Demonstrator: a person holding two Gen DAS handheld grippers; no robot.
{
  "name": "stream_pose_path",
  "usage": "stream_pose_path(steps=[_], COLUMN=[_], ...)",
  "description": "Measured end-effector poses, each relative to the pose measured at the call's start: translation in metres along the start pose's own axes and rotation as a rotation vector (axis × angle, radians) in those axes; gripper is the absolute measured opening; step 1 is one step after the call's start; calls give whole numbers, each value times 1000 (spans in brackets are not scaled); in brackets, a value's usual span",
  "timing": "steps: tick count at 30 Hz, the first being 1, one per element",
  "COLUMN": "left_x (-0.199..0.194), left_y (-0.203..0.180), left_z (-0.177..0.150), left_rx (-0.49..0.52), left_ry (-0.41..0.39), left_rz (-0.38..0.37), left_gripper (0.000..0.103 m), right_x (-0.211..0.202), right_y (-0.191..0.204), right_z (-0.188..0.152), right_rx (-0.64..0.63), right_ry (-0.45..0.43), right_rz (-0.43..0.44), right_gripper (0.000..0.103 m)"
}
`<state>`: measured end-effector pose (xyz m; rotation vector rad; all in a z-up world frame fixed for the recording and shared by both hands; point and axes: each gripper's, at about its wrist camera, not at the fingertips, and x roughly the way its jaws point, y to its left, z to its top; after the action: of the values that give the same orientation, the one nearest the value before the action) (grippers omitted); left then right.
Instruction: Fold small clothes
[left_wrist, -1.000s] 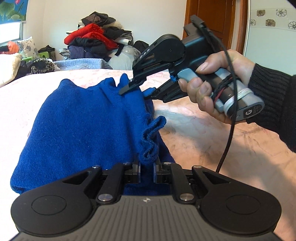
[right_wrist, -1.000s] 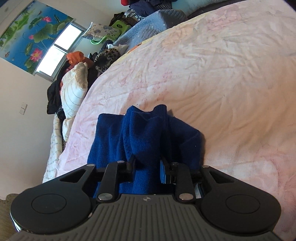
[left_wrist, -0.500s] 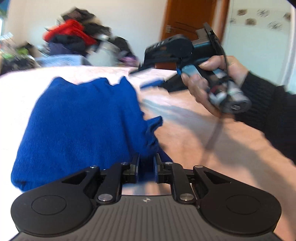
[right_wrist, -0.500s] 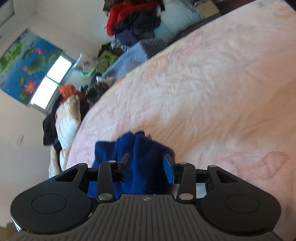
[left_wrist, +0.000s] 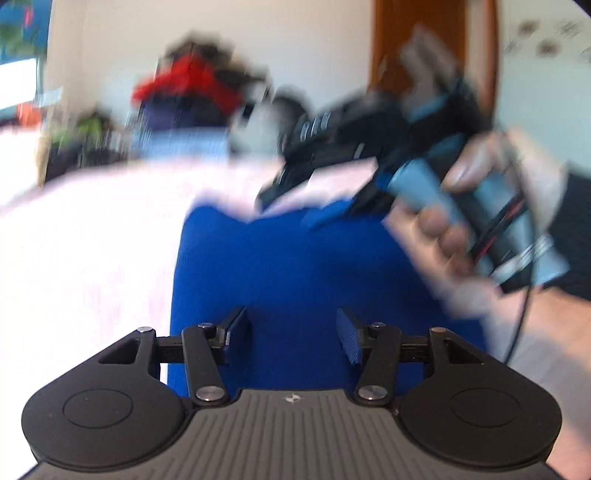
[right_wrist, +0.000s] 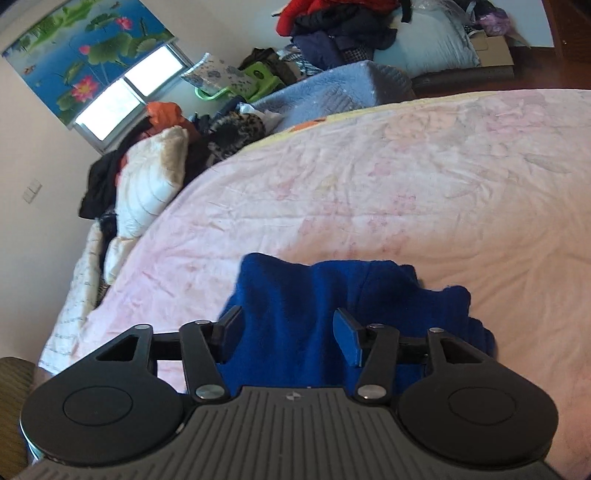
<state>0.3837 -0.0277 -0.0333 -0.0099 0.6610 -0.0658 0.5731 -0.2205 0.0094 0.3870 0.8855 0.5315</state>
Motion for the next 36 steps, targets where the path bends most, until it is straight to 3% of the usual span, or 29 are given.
stream_pose_path(steps=[3, 6, 9, 10, 12, 15, 18, 20, 24, 30, 33, 36], left_x=[2, 1, 1, 1, -1, 4, 6, 7, 8, 1, -19, -25], left_y=[0, 1, 3, 3, 4, 2, 1, 1, 0, 5, 23, 40], left_z=[-12, -14, -7, -7, -12, -14, -16, -16, -16, -14, -11, -10], left_rx=[30, 37, 30, 33, 34, 31, 35, 33, 37, 10, -75, -132], left_ry=[-33, -32, -20, -20, -20, -18, -18, -15, -15, -18, -56, -61], left_rz=[-6, -8, -17, -17, -21, -22, -19, -19, -15, -28, -61, -37], left_gripper=[53, 53, 54, 54, 54, 54, 54, 54, 54, 54, 55, 56], right_x=[6, 4, -7, -17, -43, -73, -81, -76, -78, -94, -120, -128], right_y=[-27, -50, -55, -52, -39, -17, -10, -18, -37, -29, -26, -26], right_z=[-10, -16, -18, -21, -32, -56, -83, -97, -114, -110, -123, -139], right_rx=[72, 169, 235, 250, 213, 104, 75, 83, 125, 189, 214, 223], right_ry=[-78, -103, -119, -144, -198, -219, -159, -124, -189, -199, -262, -241], right_rz=[-29, 26, 22, 23, 43, 67, 77, 35, 81, 51, 167, 225], right_gripper=[46, 28, 21, 26, 48, 65, 66, 68, 60, 64, 64, 67])
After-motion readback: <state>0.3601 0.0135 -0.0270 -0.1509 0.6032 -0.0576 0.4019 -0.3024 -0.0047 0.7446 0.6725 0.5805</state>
